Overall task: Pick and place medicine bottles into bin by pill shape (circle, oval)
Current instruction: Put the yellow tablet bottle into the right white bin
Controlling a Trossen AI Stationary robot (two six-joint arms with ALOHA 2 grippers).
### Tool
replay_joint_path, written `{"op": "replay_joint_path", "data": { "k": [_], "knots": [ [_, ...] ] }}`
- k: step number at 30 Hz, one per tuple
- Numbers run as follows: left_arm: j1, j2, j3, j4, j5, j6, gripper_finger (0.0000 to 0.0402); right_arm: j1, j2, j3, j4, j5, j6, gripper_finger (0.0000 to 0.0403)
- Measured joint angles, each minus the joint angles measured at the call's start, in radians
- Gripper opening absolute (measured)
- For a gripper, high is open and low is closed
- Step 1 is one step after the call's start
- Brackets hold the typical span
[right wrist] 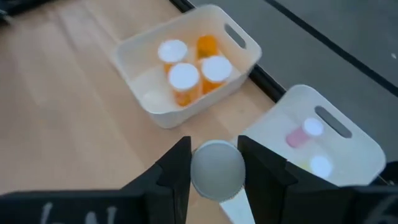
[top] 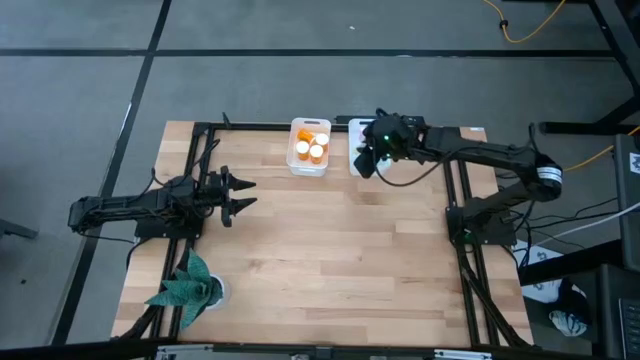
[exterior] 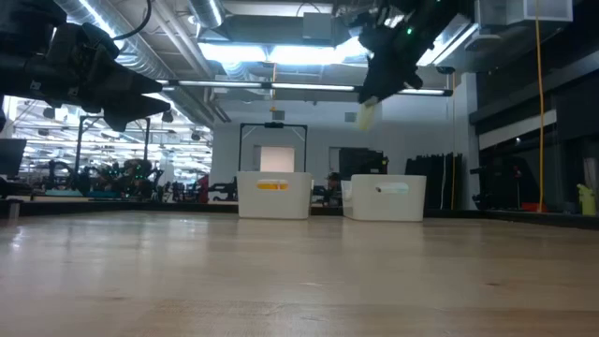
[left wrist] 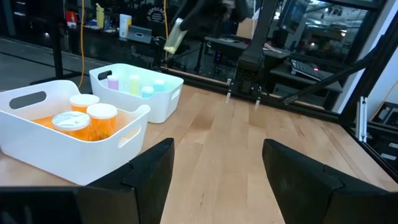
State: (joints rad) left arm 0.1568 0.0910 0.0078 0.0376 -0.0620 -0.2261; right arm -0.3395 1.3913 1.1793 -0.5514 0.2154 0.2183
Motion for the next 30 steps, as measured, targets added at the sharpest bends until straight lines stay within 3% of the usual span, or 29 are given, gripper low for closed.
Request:
{"op": "replay_joint_path", "data": {
  "k": [23,30],
  "knots": [
    [0.000,0.000,0.000,0.000,0.000,0.000,0.0237,-0.162,0.192,0.000,0.002,-0.086,-0.006,0.0120],
    [0.000,0.000,0.000,0.000,0.000,0.000,0.0237,-0.196,0.269,0.000,0.066,-0.005,-0.015,0.0120]
  ]
}}
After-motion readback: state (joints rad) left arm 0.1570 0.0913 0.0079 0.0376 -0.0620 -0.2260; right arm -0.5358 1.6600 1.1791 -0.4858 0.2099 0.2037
